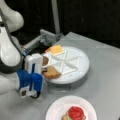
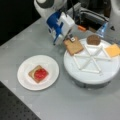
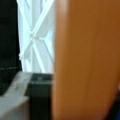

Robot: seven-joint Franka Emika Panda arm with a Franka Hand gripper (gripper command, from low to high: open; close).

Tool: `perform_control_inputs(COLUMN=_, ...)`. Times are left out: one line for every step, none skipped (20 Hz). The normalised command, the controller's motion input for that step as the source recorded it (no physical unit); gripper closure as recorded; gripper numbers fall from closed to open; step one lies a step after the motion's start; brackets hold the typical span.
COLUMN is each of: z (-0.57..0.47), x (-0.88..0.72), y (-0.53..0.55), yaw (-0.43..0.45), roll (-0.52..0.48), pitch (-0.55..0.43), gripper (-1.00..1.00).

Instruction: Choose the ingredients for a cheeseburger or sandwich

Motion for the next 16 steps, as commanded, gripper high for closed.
perform_control_inputs(z=0.02, x=0.19, y=-0.12, yaw=0.036, roll=0.161, pitch=-0.028, gripper=1.00)
perform_control_inputs(z=0.05, x=0.18, y=-0.13, yaw=0.039, roll=0.161, pitch=-0.019, gripper=1.00)
perform_control_inputs(z=0.09, x=0.17, y=-0.16, yaw=0.044, roll=0.163, pitch=-0.010, gripper=1.00)
perform_control_inputs(z=0.13, x=0.17, y=-0.19, yaw=0.054, roll=0.165, pitch=0.008, gripper=1.00)
perform_control_inputs(z=0.18, x=0.16, y=-0.22, yaw=0.061, roll=0.163, pitch=0.023, gripper=1.00)
perform_control_inputs(z=0.21, x=0.15, y=-0.24, yaw=0.064, roll=0.163, pitch=0.028, gripper=1.00)
perform_control_inputs(z=0.24, x=0.14, y=-0.27, yaw=0.077, roll=0.156, pitch=0.057, gripper=1.00)
perform_control_inputs(z=0.28, x=0.14, y=-0.30, yaw=0.086, roll=0.148, pitch=0.081, gripper=1.00)
perform_control_inputs(z=0.31, x=0.13, y=-0.34, yaw=0.092, roll=0.135, pitch=0.104, gripper=1.00)
perform_control_inputs(z=0.31, x=0.13, y=-0.35, yaw=0.098, roll=0.124, pitch=0.113, gripper=1.00)
perform_control_inputs(z=0.32, x=0.13, y=-0.35, yaw=0.100, roll=0.109, pitch=0.139, gripper=1.00)
perform_control_inputs(z=0.32, x=0.15, y=-0.36, yaw=0.101, roll=0.095, pitch=0.155, gripper=1.00)
perform_control_inputs(z=0.30, x=0.15, y=-0.34, yaw=0.108, roll=0.080, pitch=0.159, gripper=1.00)
perform_control_inputs(z=0.29, x=0.17, y=-0.33, yaw=0.112, roll=0.066, pitch=0.167, gripper=1.00)
perform_control_inputs(z=0.26, x=0.20, y=-0.32, yaw=0.102, roll=0.049, pitch=0.175, gripper=1.00)
perform_control_inputs(z=0.23, x=0.24, y=-0.32, yaw=0.096, roll=0.032, pitch=0.179, gripper=1.00)
